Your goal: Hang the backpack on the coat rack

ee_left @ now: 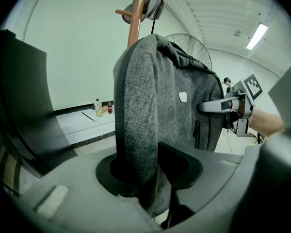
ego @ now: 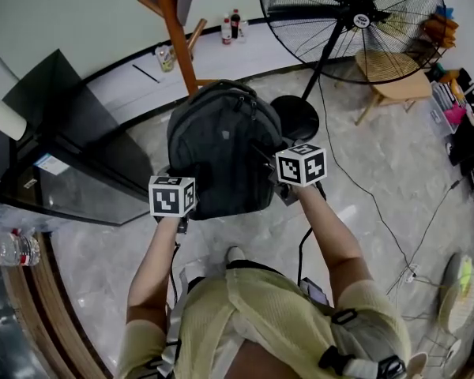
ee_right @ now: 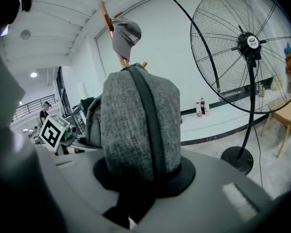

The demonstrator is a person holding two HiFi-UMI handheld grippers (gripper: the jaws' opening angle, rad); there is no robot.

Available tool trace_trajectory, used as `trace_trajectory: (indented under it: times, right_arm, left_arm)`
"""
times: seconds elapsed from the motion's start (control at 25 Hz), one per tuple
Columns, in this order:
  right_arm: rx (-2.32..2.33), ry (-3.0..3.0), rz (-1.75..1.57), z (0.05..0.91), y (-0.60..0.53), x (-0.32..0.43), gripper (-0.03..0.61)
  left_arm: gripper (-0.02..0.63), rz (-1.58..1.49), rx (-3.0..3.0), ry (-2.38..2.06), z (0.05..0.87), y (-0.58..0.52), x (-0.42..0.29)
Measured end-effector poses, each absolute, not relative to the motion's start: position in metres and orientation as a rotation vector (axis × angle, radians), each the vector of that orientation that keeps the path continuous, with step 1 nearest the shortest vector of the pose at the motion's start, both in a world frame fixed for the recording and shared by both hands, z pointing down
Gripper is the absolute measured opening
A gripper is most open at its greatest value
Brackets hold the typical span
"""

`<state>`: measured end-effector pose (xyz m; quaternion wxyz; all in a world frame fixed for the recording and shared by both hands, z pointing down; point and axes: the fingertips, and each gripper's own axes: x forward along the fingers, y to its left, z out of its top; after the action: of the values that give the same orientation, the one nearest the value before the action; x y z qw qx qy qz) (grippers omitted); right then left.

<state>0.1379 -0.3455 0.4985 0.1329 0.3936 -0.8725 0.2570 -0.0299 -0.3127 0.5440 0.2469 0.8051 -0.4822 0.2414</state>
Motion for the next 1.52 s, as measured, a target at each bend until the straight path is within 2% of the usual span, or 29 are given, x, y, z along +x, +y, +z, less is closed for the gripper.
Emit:
trace_trajectory:
  times: [1.52]
  right_arm:
    - [1.096,-2.506,0.698,0.556,-0.414,0.134,0.114]
  left_arm:
    - [0.133,0.7,2.059,-1.316,0.607,-0.361,-0.028]
